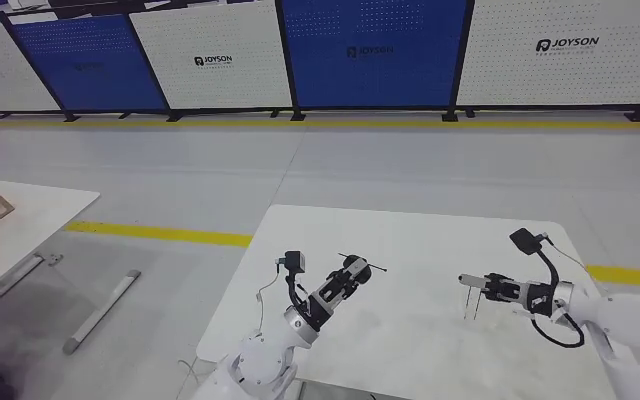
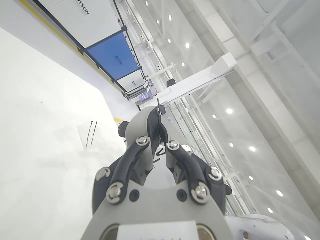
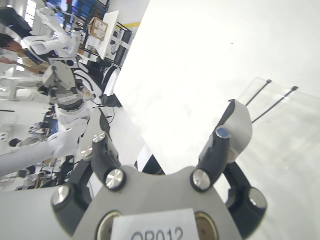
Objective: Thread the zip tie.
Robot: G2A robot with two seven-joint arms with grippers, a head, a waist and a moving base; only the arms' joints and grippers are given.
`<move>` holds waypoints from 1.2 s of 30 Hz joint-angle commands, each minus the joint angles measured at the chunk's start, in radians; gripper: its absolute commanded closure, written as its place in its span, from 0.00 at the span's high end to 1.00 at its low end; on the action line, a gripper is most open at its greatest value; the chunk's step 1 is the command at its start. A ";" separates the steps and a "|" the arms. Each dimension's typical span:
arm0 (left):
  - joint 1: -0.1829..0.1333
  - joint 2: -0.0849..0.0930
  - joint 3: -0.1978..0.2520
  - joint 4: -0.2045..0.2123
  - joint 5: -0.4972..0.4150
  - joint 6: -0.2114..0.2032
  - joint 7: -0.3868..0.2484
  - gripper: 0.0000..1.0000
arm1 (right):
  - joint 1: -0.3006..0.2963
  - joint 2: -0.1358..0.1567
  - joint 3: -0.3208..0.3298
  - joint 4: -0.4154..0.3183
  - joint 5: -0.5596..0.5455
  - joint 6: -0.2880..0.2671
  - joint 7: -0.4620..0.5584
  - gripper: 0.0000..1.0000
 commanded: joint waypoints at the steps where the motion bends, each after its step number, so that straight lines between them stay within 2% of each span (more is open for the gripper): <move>1: 0.000 0.000 0.000 0.000 0.000 0.000 0.000 0.00 | 0.000 0.000 0.000 0.000 0.049 0.000 0.002 1.00; 5: 0.000 0.000 0.000 0.000 0.000 0.000 0.000 0.00 | 0.000 0.000 0.000 0.000 0.049 0.000 0.002 1.00; 8: 0.000 0.000 0.000 0.000 0.000 0.000 0.000 0.00 | 0.014 0.002 -0.029 -0.005 -0.024 0.022 0.028 1.00; 9: 0.000 0.000 0.000 0.000 0.000 0.000 0.000 0.00 | 0.041 0.003 -0.044 0.006 -0.051 0.027 0.069 1.00; 14: 0.000 0.000 0.000 0.000 0.000 0.000 0.000 0.00 | 0.148 -0.003 -0.112 0.125 -0.142 0.054 0.120 1.00; 16: 0.000 0.000 0.000 0.000 0.000 0.000 0.000 0.00 | 0.190 -0.010 -0.139 0.166 -0.162 0.098 0.111 1.00; 28: 0.000 0.000 0.000 0.000 0.000 0.000 0.000 0.00 | 0.184 -0.010 -0.150 0.165 -0.179 0.097 0.108 1.00; 33: 0.000 0.000 0.000 0.000 0.000 0.000 0.000 0.00 | 0.238 -0.019 -0.214 0.207 -0.221 0.134 0.165 1.00; 36: 0.000 0.000 0.000 0.000 0.000 0.000 0.000 0.00 | 0.253 -0.025 -0.216 0.227 -0.209 0.157 0.109 1.00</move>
